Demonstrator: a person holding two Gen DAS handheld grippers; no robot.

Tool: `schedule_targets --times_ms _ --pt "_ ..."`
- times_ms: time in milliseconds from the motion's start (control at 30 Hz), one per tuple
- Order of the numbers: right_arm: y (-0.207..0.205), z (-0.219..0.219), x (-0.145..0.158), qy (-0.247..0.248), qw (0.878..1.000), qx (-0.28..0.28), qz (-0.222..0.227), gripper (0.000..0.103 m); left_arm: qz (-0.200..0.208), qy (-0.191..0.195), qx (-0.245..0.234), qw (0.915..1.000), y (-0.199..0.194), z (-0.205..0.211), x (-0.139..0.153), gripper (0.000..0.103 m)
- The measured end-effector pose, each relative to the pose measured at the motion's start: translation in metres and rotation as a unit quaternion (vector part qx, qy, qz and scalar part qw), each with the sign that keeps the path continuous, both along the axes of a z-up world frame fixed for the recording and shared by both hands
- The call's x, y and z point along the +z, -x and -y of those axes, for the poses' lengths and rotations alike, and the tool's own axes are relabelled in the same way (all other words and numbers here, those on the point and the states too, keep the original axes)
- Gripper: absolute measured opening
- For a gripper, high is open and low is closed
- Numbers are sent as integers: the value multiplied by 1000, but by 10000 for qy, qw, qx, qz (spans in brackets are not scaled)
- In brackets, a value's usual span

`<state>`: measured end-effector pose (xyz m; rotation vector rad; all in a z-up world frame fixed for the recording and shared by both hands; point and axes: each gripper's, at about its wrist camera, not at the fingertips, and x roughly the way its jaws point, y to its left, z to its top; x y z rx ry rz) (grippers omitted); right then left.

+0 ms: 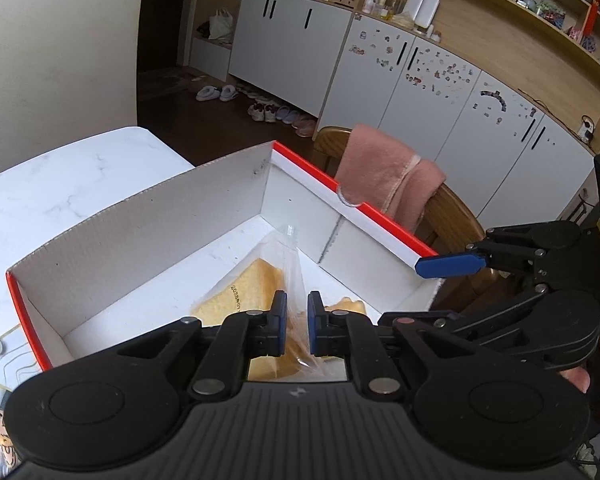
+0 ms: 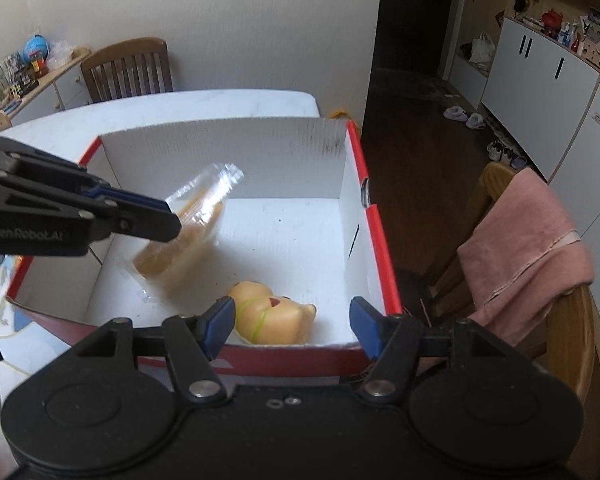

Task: Organize objects
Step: 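Carry both items over the red box and release them inside, then withdraw both grippers from the box back over the table items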

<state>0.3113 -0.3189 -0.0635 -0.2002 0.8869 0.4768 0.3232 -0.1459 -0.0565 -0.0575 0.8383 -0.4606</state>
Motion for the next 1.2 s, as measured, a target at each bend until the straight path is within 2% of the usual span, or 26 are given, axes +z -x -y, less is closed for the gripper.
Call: schedule_targets --times_ms 200,567,800,1033,1200 --pt "11 3 10 -174 9998 -20 57 63 108 47 38 9999 18 -5 6 9" --pt "38 -6 29 -320 9989 114 313 63 521 36 449 9976 60 -30 30 9" --pt "62 -27 41 -429 9977 238 477 63 638 150 729 9952 89 -58 43 9" --pt "86 -61 47 -543 9962 365 572 68 736 39 961 9926 120 -91 49 9" --pt "103 -88 48 -644 9957 416 526 71 650 -41 1110 9917 143 -120 48 9"
